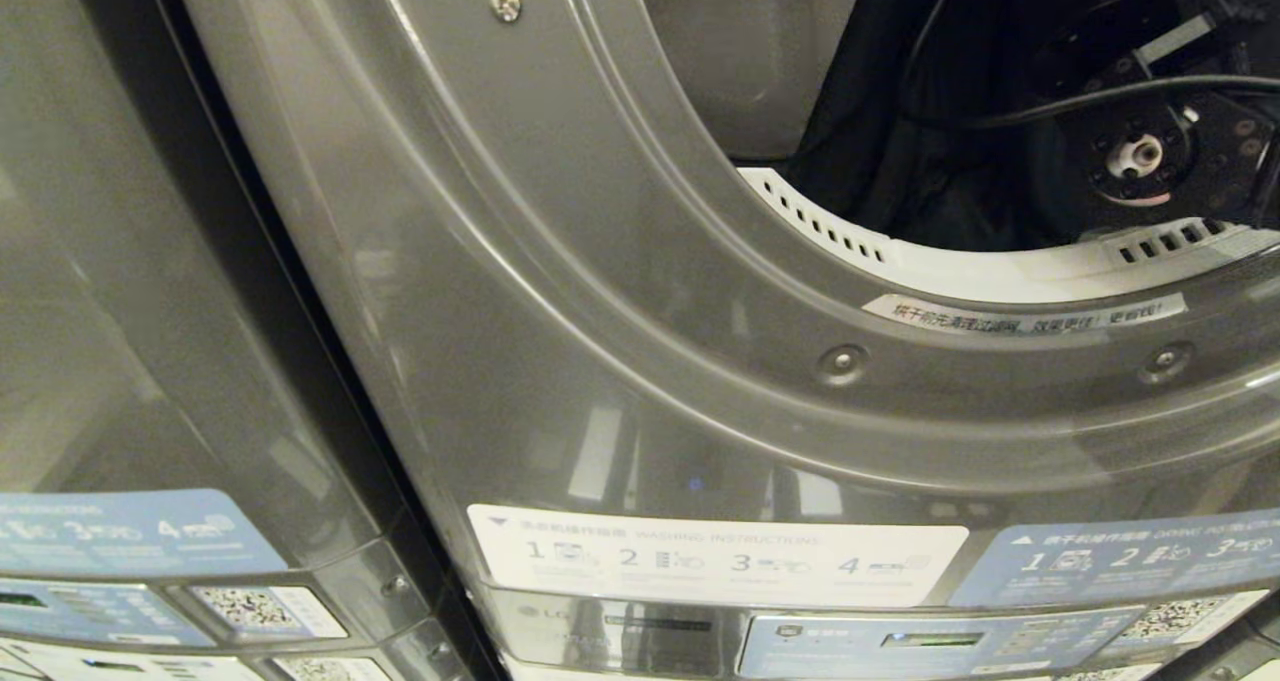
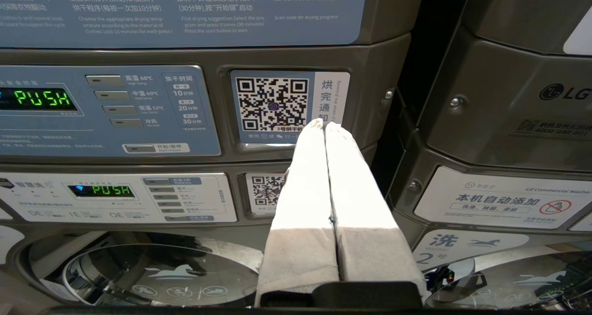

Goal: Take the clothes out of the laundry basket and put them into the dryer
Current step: Put the clothes in the dryer

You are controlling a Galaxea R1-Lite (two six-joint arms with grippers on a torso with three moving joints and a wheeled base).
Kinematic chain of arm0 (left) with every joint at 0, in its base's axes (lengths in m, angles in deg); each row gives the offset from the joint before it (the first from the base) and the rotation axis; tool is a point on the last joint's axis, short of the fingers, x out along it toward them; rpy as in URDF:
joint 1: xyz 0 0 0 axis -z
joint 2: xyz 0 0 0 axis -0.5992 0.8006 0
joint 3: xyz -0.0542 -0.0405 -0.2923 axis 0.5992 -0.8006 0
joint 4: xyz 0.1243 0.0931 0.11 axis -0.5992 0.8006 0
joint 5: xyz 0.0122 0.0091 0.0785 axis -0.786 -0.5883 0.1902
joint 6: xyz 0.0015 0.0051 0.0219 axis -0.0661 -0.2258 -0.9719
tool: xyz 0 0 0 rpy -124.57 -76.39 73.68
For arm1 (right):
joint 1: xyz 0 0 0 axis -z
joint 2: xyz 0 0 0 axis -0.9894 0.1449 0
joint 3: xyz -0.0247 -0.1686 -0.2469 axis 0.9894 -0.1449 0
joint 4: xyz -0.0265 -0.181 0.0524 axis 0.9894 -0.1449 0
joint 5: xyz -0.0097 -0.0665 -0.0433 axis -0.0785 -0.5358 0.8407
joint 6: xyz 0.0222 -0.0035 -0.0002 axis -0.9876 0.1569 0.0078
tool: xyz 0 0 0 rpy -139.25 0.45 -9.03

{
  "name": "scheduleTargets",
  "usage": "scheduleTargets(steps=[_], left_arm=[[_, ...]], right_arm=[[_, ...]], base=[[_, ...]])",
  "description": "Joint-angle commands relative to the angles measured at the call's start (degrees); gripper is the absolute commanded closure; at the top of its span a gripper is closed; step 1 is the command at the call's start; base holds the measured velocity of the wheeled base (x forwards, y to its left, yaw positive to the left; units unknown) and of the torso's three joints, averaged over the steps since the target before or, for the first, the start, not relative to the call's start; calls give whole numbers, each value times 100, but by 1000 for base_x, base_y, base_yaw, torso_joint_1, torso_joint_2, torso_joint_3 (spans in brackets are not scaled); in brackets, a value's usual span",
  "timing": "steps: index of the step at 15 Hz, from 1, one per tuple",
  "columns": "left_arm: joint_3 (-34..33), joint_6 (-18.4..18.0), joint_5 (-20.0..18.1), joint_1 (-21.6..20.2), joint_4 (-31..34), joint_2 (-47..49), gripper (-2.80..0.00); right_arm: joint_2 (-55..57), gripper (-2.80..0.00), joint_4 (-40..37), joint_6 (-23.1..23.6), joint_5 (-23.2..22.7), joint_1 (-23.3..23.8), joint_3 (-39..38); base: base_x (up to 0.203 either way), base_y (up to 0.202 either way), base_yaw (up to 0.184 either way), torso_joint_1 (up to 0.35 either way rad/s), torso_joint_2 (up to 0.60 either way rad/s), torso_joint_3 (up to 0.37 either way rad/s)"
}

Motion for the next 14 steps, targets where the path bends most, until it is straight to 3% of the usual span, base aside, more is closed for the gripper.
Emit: scheduleTargets(steps=[1,2,4,6,9,14], left_arm=[[-1,1,-1,0,-2,-11,0],[-1,1,-1,0,-2,-11,0],[-1,1,-1,0,-2,-11,0],[-1,1,-1,0,-2,-11,0],[-1,1,-1,0,-2,-11,0],[-1,1,-1,0,-2,-11,0]], right_arm=[[73,-132,-48,23,14,1,-127],[64,-280,-117,11,33,-17,-186],[-88,-280,-471,-200,40,-39,-423],[-301,-280,-1425,-811,37,-63,-535],[-671,-280,-3446,-2242,-3,-108,-384],[-1335,-280,-6608,-4019,-52,-150,-157]], base=[[0,0,0,0,0,0],[0,0,0,0,0,0],[0,0,0,0,0,0],[0,0,0,0,0,0],[0,0,0,0,0,0],[0,0,0,0,0,0]])
